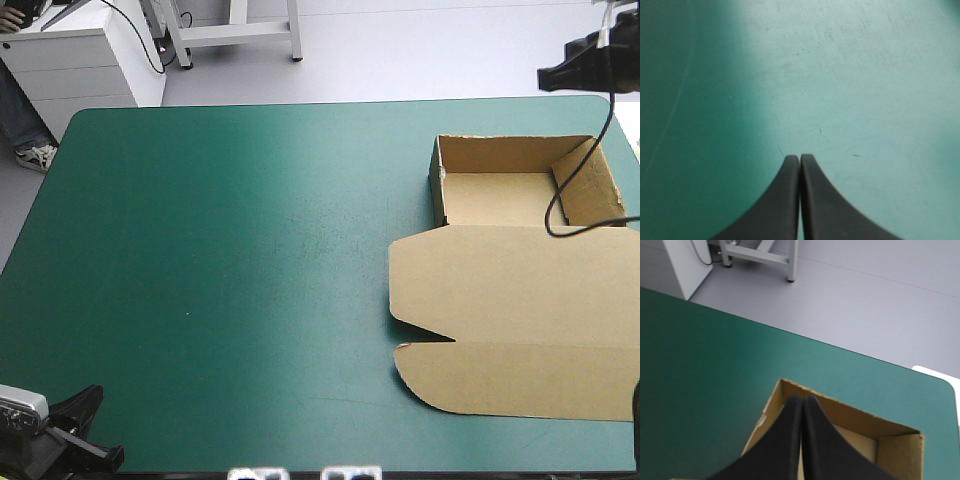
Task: Fold the box
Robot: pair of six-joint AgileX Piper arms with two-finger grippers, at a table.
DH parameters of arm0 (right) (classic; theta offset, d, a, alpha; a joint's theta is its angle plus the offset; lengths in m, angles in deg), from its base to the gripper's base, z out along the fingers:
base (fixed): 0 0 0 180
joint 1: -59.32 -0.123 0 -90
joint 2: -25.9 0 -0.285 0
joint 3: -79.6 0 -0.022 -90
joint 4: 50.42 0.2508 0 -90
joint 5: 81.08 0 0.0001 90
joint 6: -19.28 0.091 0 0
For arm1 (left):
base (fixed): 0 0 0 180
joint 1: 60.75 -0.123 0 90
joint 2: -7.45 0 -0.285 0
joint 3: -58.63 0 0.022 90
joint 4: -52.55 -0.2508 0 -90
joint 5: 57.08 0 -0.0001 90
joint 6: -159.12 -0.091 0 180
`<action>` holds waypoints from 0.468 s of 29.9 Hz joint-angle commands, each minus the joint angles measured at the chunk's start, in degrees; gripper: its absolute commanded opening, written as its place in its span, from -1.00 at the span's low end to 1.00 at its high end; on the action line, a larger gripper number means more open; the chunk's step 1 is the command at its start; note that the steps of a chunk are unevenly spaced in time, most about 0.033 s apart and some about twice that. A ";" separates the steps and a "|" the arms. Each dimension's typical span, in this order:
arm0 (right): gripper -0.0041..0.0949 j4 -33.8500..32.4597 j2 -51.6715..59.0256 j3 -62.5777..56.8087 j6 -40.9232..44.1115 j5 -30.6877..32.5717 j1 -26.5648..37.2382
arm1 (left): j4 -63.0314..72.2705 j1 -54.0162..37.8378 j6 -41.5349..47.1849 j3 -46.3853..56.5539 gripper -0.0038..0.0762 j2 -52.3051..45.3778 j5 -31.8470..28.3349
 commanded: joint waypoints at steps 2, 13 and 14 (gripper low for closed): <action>-0.95 -0.78 9.50 -7.97 -1.51 0.32 -4.89 | -0.84 0.31 0.47 -1.20 -0.92 0.97 -5.83; -0.94 -9.45 32.37 -33.65 1.77 -1.76 -8.39 | -0.84 0.31 0.47 -1.20 -0.92 0.97 -6.07; -0.94 -9.45 34.78 -35.71 1.77 -2.29 -8.39 | -0.84 0.31 0.47 -1.20 -0.92 0.97 -6.07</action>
